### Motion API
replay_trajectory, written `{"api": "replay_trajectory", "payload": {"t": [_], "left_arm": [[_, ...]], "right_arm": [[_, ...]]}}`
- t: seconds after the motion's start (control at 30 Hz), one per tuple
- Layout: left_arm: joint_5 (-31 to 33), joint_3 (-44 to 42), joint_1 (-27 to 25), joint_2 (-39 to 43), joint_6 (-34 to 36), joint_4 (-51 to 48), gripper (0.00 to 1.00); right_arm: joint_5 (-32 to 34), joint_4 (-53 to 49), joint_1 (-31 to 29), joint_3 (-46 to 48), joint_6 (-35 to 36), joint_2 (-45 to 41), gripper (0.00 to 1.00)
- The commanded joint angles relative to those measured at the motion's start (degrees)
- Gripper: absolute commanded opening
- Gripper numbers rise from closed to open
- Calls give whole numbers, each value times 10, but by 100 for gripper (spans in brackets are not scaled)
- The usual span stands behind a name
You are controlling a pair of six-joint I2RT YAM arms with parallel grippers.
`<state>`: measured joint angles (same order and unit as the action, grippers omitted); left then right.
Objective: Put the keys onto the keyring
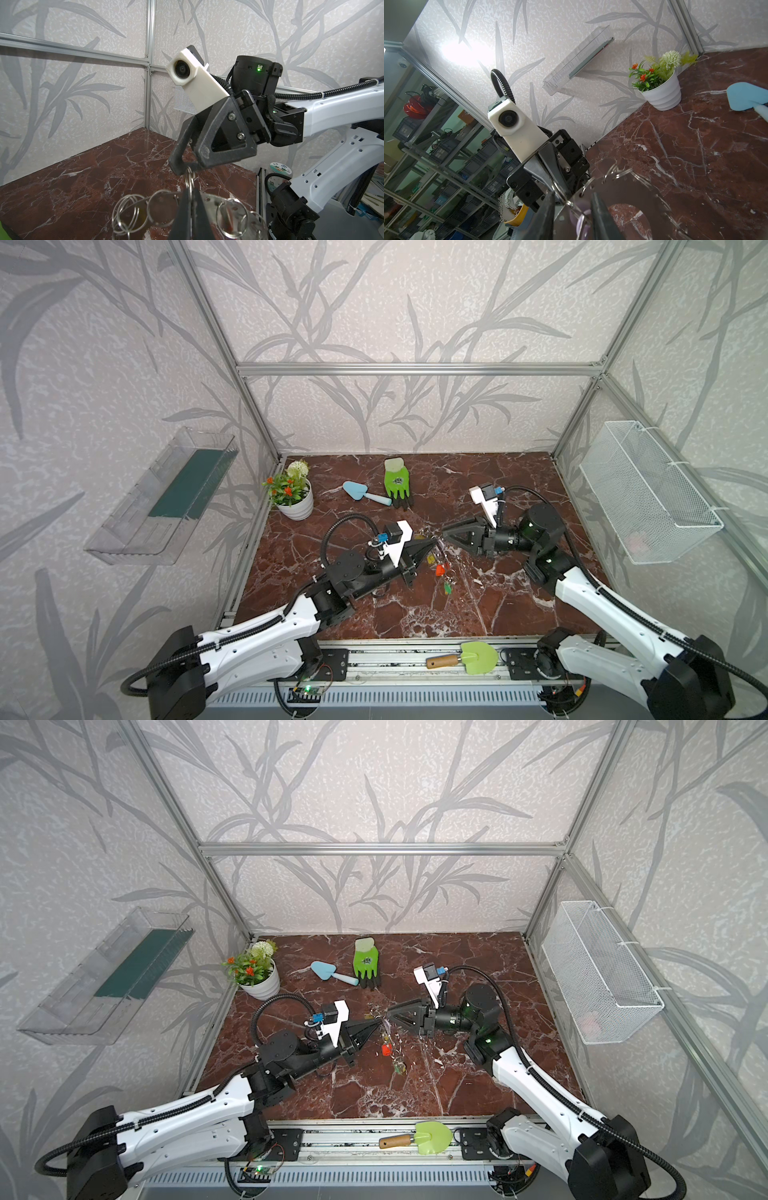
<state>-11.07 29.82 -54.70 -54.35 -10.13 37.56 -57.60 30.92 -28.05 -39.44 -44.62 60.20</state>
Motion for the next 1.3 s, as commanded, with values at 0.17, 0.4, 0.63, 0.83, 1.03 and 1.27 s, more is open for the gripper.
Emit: {"api": "replay_trajectory", "payload": {"t": [0.17,0.4,0.63,0.83,1.03,1.27], "left_arm": [[1,12,-1,10,0,25,0],[1,17,-1,15,2,22,0],[8,16,-1,24,3,18,0],[3,20,-1,27,2,18,0],[3,21,-1,26,5,15,0],[3,22,-1,24,7,18,0]], "right_arm": [[-9,34,0,6,-6,-9,11],[-8,22,0,12,3,-13,21],[-12,23,0,18,3,-14,22],[-11,28,0,22,4,-11,21],[-15,41,0,20,-2,-5,15],[-20,55,1,26,-11,-4,6]]}}
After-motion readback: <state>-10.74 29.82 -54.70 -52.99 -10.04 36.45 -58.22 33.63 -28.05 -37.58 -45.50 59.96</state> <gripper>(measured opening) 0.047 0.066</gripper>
